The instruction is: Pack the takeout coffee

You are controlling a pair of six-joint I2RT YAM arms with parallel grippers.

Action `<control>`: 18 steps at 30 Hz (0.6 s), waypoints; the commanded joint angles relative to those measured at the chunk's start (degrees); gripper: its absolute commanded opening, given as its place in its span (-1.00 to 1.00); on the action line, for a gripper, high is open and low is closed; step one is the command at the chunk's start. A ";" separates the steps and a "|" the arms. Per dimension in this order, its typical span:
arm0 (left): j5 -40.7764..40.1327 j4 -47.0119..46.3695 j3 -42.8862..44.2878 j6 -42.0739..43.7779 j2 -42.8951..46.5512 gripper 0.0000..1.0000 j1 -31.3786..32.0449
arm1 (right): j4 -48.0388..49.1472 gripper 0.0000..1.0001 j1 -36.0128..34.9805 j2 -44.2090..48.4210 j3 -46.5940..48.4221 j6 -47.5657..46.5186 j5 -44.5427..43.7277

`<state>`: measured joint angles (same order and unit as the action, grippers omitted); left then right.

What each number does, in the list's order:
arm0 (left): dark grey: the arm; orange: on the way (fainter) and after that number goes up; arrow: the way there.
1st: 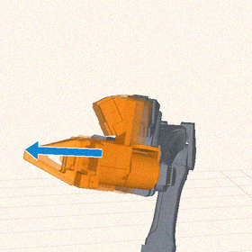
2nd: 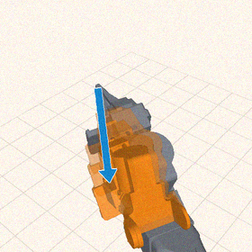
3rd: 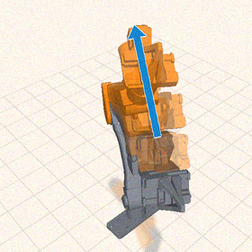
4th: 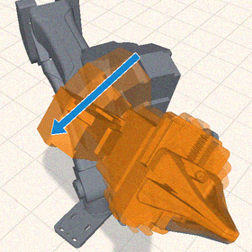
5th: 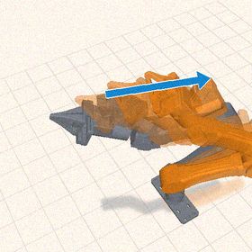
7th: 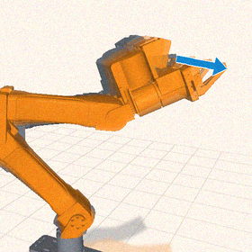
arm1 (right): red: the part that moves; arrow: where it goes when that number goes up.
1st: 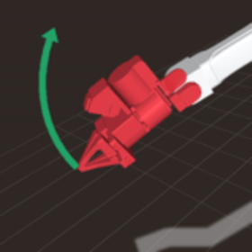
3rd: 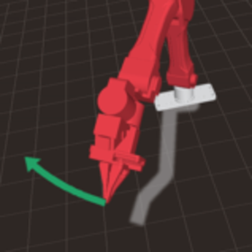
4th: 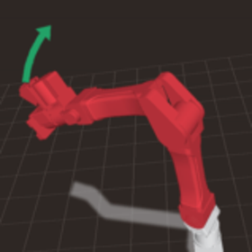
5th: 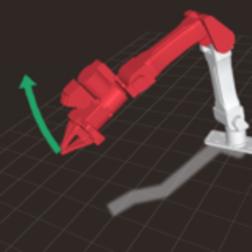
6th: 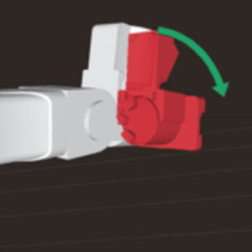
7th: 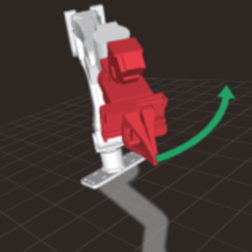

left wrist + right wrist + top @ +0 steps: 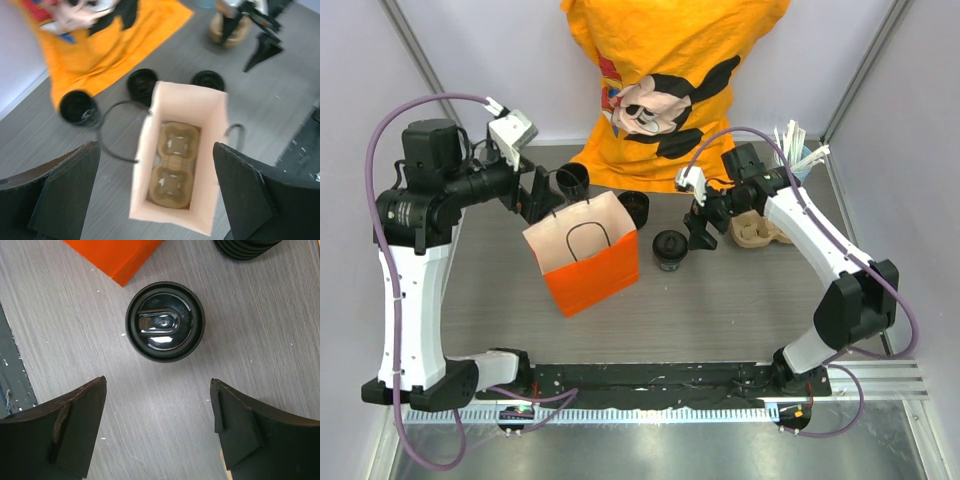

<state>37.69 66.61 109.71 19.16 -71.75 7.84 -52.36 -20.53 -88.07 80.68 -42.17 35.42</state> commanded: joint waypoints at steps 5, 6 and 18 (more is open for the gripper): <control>-15.63 -7.90 -5.38 -6.06 3.36 0.99 -4.41 | 2.42 0.72 -2.40 -3.51 6.42 5.52 -2.18; -15.54 -7.90 -6.52 -6.15 3.63 0.99 -4.58 | 2.26 0.71 -2.67 -3.34 6.24 4.74 -1.76; -16.77 -9.48 -8.11 -8.61 4.16 0.99 -7.57 | 4.01 0.60 -8.56 -4.74 0.53 -0.99 -2.02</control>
<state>22.44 60.66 101.73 12.36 -68.82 1.17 -51.03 -29.10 -92.33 81.41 -42.15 32.91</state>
